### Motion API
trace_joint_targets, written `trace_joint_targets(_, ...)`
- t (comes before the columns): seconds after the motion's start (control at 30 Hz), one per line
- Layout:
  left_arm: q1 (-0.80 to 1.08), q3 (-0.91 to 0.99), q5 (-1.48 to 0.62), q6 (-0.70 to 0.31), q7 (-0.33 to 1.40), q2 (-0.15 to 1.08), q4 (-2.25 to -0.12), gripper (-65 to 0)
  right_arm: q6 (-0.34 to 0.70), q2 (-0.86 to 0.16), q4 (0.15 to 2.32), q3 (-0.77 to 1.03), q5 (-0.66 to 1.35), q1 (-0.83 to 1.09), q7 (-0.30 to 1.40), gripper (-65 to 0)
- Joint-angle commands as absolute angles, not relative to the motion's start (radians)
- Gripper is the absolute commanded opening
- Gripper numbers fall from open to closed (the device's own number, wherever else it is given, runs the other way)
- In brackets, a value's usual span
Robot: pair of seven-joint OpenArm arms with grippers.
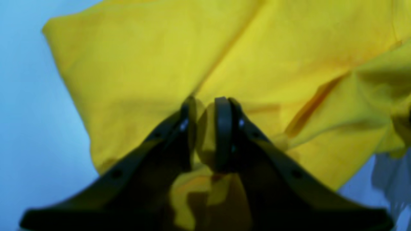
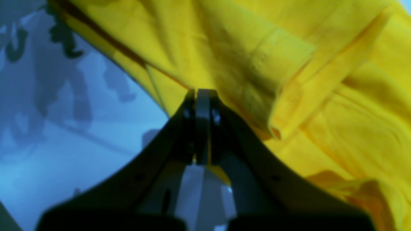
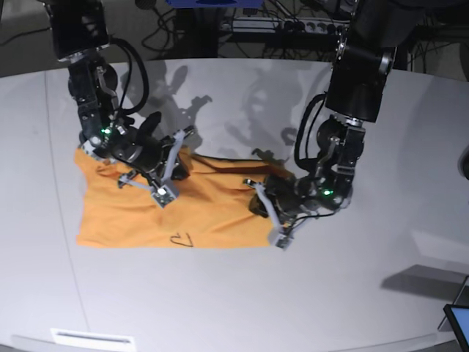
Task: Fold the T-shirt properly
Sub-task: 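Open both grippers and move them apart off the folded shirt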
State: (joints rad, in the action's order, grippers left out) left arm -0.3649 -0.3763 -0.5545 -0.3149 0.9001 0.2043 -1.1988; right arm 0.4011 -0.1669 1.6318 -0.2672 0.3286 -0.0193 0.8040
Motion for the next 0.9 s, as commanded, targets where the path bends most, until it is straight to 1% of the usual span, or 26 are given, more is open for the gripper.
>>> trace_joint_targets(0.0, -0.380, -0.355, -0.501, -0.294, 0.944, 0.239, -1.201, -55.4, 0.403, -0.162, 1.658, -0.280, 0.340, -0.035, 0.783, -64.4)
trace_joint_targets(0.13, -0.389, -0.340, -0.503, -0.294, 0.944, 0.269, -1.202, -55.4, 0.400, -0.143, 1.687, -0.303, 0.340, -0.035, 0.783, -64.3)
trace_joint_targets(0.27, -0.390, -0.340, -0.504, -0.294, 0.944, 0.282, -1.202, -55.4, 0.400, -0.147, 1.735, -0.303, 0.340, -0.035, 0.789, -64.0)
trace_joint_targets(0.33, -0.390, -0.340, -0.503, -0.294, 0.944, 0.282, -1.202, -55.4, 0.400, -0.148, 1.761, -0.294, 0.337, -0.041, 0.829, -64.0)
trace_joint_targets(0.43, -0.392, -0.338, -0.503, -0.294, 0.943, 0.283, -1.218, -55.4, 0.400, -0.148, 1.797, -0.234, 0.335, -0.051, 0.875, -64.0)
trace_joint_targets(0.63, -0.412, -0.334, -0.510, -0.294, 0.947, 0.311, -1.348, -55.4, 0.401, -0.151, 1.816, -0.124, 0.334, -0.058, 0.883, -64.0)
trace_joint_targets(0.73, -0.404, -0.272, -0.510, -0.294, 0.964, 0.305, -1.431, -54.9, 0.403, -0.185, 1.810, -0.128, 0.334, -0.061, 0.883, -64.0)
trace_joint_targets(0.87, -0.401, -0.156, -0.510, -0.294, 1.061, 0.260, -1.517, -54.8, 0.403, -0.193, 1.808, -0.147, 0.334, -0.064, 0.878, -64.7)
